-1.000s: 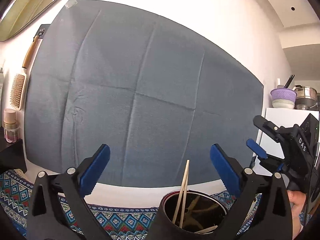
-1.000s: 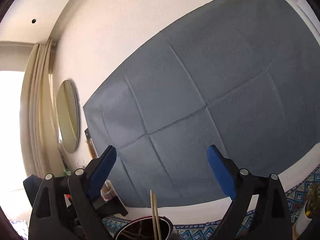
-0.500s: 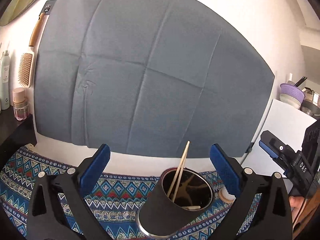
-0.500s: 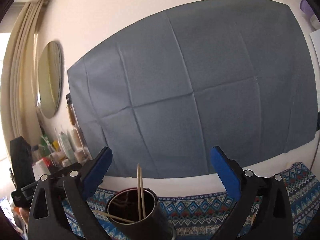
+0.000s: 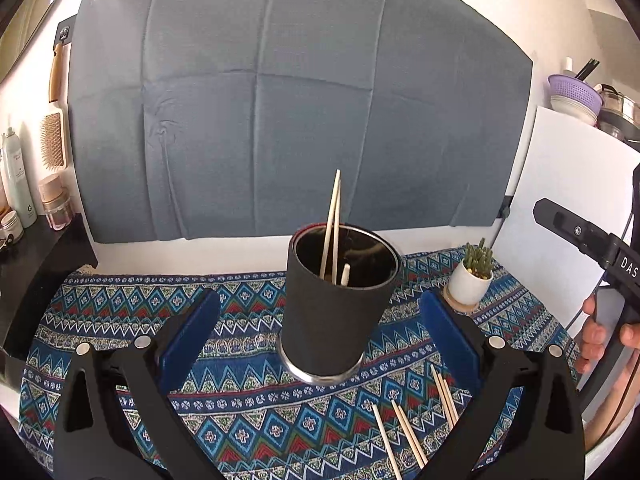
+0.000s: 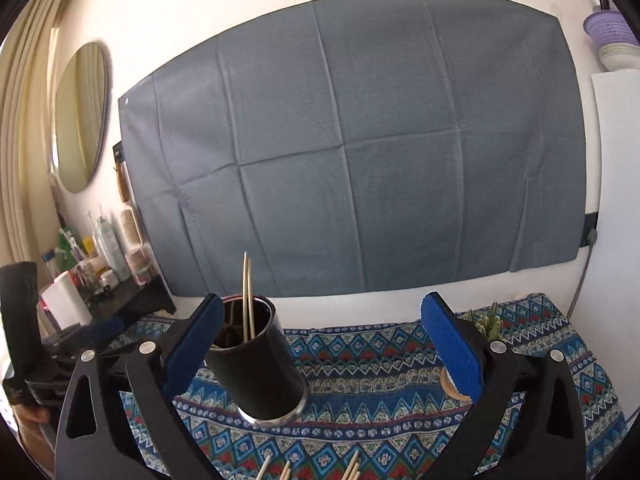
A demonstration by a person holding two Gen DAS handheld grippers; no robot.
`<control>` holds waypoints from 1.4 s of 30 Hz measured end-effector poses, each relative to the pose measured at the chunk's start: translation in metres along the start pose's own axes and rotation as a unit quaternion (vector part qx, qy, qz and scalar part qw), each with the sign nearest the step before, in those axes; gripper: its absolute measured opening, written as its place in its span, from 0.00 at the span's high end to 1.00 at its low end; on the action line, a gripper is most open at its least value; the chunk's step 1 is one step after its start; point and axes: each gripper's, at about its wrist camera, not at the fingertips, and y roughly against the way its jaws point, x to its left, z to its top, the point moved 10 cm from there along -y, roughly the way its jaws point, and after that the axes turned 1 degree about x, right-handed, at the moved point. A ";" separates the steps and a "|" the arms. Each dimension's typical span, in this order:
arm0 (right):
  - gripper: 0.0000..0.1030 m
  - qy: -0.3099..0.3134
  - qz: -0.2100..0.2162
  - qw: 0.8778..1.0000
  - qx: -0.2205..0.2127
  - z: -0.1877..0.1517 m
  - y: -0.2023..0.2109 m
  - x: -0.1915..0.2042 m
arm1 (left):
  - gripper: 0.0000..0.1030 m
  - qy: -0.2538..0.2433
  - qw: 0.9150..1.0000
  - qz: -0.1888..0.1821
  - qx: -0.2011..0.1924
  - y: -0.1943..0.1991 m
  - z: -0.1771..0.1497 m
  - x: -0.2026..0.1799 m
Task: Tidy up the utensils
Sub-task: 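Move the left tool back down to the sticks while the right tool returns too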
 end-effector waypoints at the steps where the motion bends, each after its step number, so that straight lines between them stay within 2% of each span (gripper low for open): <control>1: 0.08 0.001 -0.002 1.000 0.004 -0.005 0.003 -0.001 | 0.06 -0.001 1.000 0.002 0.007 0.000 -0.006 -0.001; 8: 0.08 0.013 -0.023 0.999 0.027 -0.037 0.019 -0.010 | 0.06 0.002 0.999 0.009 0.045 0.000 -0.041 -0.007; 16: 0.08 0.017 -0.040 0.995 0.095 -0.094 0.008 -0.021 | 0.06 -0.016 0.995 0.018 0.102 -0.013 -0.088 -0.019; 22: 0.08 -0.010 -0.057 0.981 0.184 -0.155 -0.012 -0.040 | 0.06 -0.036 0.990 0.013 0.139 -0.028 -0.126 -0.029; 29: 0.08 -0.034 -0.076 0.963 0.256 -0.208 -0.028 -0.058 | 0.06 -0.034 0.984 -0.016 0.173 -0.047 -0.160 -0.037; 32: 0.08 -0.042 -0.085 0.955 0.280 -0.225 -0.034 -0.064 | 0.06 -0.042 0.980 -0.031 0.192 -0.057 -0.174 -0.042; 35: 0.08 -0.046 -0.084 0.949 0.299 -0.238 -0.038 -0.066 | 0.06 -0.046 0.976 -0.028 0.212 -0.063 -0.185 -0.040; 37: 0.08 -0.048 -0.082 0.948 0.304 -0.244 -0.039 -0.066 | 0.06 -0.051 0.975 -0.030 0.212 -0.065 -0.186 -0.042; 42: 0.08 -0.007 -0.101 0.946 0.307 -0.248 -0.039 -0.063 | 0.06 -0.048 0.975 -0.024 0.215 -0.069 -0.187 -0.039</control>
